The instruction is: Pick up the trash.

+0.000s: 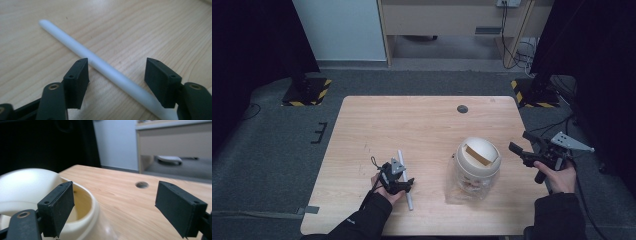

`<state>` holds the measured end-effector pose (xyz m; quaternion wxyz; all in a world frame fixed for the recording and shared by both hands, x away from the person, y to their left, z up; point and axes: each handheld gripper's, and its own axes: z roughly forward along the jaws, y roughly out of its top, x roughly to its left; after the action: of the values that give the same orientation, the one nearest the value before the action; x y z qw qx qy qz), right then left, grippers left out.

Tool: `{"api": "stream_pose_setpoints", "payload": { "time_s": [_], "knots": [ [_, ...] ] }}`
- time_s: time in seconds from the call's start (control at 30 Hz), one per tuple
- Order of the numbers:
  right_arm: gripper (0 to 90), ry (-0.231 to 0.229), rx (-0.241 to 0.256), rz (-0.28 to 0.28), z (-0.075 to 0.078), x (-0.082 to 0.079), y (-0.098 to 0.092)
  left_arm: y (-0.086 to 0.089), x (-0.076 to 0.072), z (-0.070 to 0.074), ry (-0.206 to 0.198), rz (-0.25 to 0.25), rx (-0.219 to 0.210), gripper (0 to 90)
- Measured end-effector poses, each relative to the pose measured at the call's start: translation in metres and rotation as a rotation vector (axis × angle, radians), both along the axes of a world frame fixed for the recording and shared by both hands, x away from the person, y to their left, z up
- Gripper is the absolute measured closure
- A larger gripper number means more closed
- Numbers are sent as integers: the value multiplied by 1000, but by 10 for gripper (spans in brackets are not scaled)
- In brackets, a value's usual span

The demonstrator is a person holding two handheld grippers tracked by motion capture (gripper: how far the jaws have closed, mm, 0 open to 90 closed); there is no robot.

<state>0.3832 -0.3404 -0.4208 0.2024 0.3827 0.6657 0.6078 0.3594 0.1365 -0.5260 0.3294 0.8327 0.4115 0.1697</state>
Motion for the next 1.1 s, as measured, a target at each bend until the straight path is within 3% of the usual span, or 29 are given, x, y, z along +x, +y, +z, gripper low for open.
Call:
{"api": "stream_pose_setpoints", "payload": {
  "time_s": [0.07,0.2,0.3,0.37,0.5,0.6,0.7,0.83,0.93,1.1],
  "knots": [
    [155,12,-4,-30,-4,1,-3,1,0,0,12,13,-14,391],
    [157,41,-14,-77,-10,2,-8,6,1,1,10,30,-18,541],
    [157,46,-15,-85,-12,2,-8,10,2,1,6,42,-21,594],
    [155,50,-18,-93,-14,3,-8,12,3,1,6,45,-22,683],
    [155,51,-27,-96,-16,4,-7,18,6,1,14,59,-41,764],
    [160,52,-37,-98,-18,4,-6,23,8,2,43,70,-80,783],
    [164,54,-46,-115,-19,5,-3,25,8,3,51,76,-72,786],
    [164,64,-53,-126,-19,6,1,26,8,11,15,73,-93,786],
    [156,62,-44,-130,-18,7,1,27,7,22,-41,63,-119,786],
    [155,55,-25,-148,-15,5,-1,33,5,41,-135,63,-197,786]
  ]
}}
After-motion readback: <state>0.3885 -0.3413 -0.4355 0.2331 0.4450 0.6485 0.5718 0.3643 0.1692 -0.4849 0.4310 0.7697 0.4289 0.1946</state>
